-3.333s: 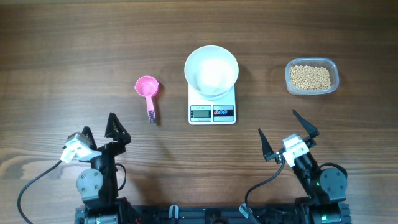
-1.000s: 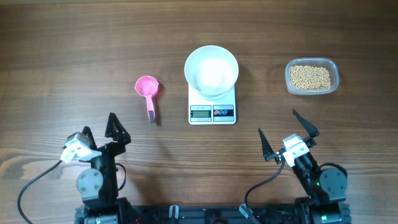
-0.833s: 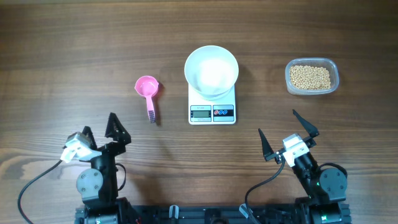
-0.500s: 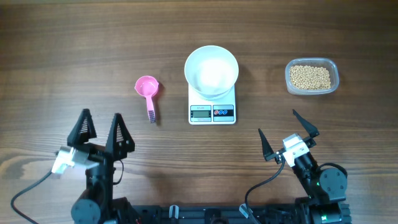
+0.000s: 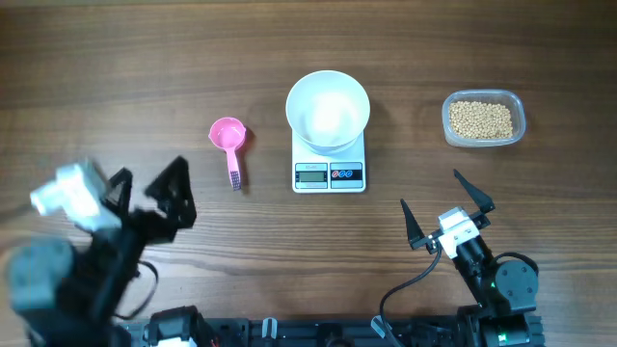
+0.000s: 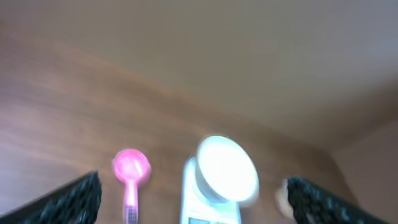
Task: Scoop item into bowl and weigh 150g on scale
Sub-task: 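Move the left gripper forward to the pink scoop handle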
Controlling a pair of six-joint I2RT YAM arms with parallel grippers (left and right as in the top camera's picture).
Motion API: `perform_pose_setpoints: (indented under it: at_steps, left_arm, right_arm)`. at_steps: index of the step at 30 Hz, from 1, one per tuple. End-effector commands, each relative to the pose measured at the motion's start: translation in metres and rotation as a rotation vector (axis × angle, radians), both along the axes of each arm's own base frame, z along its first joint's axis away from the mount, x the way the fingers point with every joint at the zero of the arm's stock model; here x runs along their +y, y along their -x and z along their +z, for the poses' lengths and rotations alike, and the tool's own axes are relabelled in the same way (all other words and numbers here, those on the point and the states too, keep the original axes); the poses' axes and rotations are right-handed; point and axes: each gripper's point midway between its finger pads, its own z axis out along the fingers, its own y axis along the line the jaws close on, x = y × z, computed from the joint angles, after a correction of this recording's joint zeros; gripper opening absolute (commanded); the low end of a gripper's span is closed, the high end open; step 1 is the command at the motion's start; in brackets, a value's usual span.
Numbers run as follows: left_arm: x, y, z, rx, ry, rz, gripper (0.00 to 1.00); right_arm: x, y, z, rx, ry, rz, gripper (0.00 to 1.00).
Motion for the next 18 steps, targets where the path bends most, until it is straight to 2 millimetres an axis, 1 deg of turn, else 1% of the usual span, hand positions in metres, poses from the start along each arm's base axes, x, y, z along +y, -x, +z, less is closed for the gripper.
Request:
perform_pose_setpoints:
  at_steps: [1, 2, 3, 4, 5, 7, 8, 11, 13, 15, 16, 18]
  left_arm:
    - [-0.041, -0.013, 0.004, 0.192, 0.128, -0.269, 1.00]
    - [-0.042, -0.020, 0.003, 0.212, 0.140, -0.278, 1.00]
    - [-0.040, -0.028, -0.004, 0.273, 0.158, -0.275, 1.00]
    - [-0.038, -0.033, -0.010, 0.315, 0.164, -0.260, 1.00]
    - [-0.032, -0.039, -0.022, 0.399, 0.174, -0.227, 1.00]
    - [-0.021, -0.046, -0.046, 0.558, 0.204, -0.132, 1.00]
    - [-0.021, -0.047, -0.055, 0.620, 0.208, -0.115, 1.00]
    - [-0.028, -0.052, -0.077, 0.768, 0.190, -0.120, 0.99]
    - [-0.033, -0.053, -0.092, 0.859, 0.165, -0.087, 0.99]
    - [-0.036, -0.053, -0.105, 0.925, 0.123, -0.052, 1.00]
    - [-0.040, -0.055, -0.115, 0.965, 0.086, -0.020, 1.00]
    - [-0.046, -0.061, -0.126, 0.999, 0.060, 0.012, 1.00]
  right_arm:
    - [-0.001, 0.000, 0.002, -0.012, 0.006, -0.005, 1.00]
    - [-0.001, 0.000, 0.002, -0.012, 0.006, -0.005, 1.00]
    - [-0.001, 0.000, 0.002, -0.012, 0.006, -0.005, 1.00]
    - [-0.001, 0.000, 0.002, -0.012, 0.007, -0.005, 1.00]
    - [-0.001, 0.000, 0.002, -0.012, 0.006, -0.005, 1.00]
    - [-0.001, 0.000, 0.002, -0.012, 0.007, -0.005, 1.00]
    - [-0.001, 0.000, 0.002, -0.012, 0.006, -0.005, 0.99]
    - [-0.001, 0.000, 0.002, -0.012, 0.006, -0.005, 1.00]
    - [-0.001, 0.000, 0.002, -0.012, 0.006, -0.005, 1.00]
    - [-0.001, 0.000, 0.002, -0.012, 0.006, -0.005, 1.00]
    - [-0.001, 0.000, 0.002, -0.012, 0.007, -0.005, 1.00]
    - [-0.001, 0.000, 0.002, -0.012, 0.006, -0.005, 1.00]
